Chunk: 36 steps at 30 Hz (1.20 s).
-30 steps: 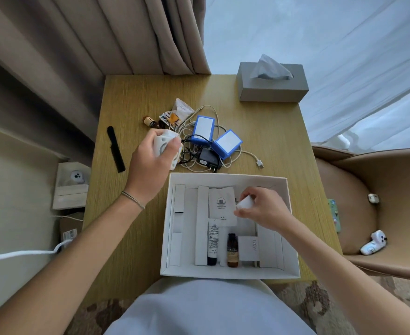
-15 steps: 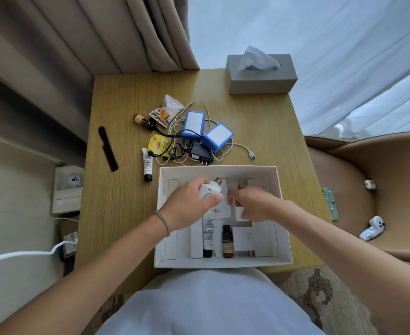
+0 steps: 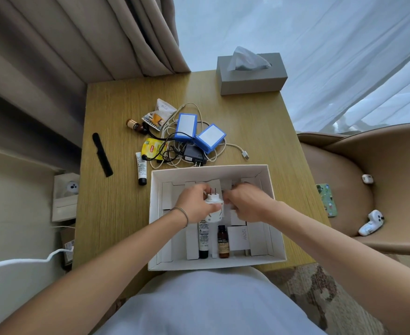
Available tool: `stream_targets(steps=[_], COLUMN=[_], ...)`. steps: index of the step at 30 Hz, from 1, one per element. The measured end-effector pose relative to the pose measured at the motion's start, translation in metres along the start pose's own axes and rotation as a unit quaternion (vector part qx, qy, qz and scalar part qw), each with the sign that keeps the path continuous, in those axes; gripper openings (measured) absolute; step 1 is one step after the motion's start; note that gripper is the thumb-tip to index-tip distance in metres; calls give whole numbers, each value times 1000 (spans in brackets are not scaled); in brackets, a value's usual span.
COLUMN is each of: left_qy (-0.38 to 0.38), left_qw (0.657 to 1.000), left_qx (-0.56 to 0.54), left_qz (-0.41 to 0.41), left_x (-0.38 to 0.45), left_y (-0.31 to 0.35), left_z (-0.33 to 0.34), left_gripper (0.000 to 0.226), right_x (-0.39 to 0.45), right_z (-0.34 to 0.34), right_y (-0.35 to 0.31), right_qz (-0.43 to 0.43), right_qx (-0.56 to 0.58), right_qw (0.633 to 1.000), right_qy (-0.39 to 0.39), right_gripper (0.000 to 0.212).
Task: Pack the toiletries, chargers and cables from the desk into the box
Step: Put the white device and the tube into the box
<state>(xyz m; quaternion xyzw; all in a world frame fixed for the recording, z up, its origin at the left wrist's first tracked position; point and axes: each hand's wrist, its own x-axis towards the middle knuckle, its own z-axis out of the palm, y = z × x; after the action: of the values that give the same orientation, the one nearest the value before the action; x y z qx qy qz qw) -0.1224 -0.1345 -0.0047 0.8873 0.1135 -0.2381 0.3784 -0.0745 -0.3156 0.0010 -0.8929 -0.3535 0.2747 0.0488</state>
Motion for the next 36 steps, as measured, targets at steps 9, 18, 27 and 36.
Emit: stream_targets(steps=[9, 18, 27, 36], left_qy=[-53, -8, 42, 202], left_qw=[996, 995, 993, 967], left_qx=[71, 102, 74, 16], left_qz=[-16, 0, 80, 153], left_x=[25, 30, -1, -8], left_y=[10, 6, 15, 17], left_z=[23, 30, 0, -93], left_gripper=[45, 49, 35, 18], right_x=[-18, -23, -13, 31], right_z=[-5, -9, -36, -90], right_y=[1, -2, -10, -25], right_qz=[24, 53, 52, 52], right_qx=[60, 66, 126, 168], right_qw=[989, 984, 959, 943], right_qy=[132, 157, 248, 284], right_gripper=[30, 33, 25, 23])
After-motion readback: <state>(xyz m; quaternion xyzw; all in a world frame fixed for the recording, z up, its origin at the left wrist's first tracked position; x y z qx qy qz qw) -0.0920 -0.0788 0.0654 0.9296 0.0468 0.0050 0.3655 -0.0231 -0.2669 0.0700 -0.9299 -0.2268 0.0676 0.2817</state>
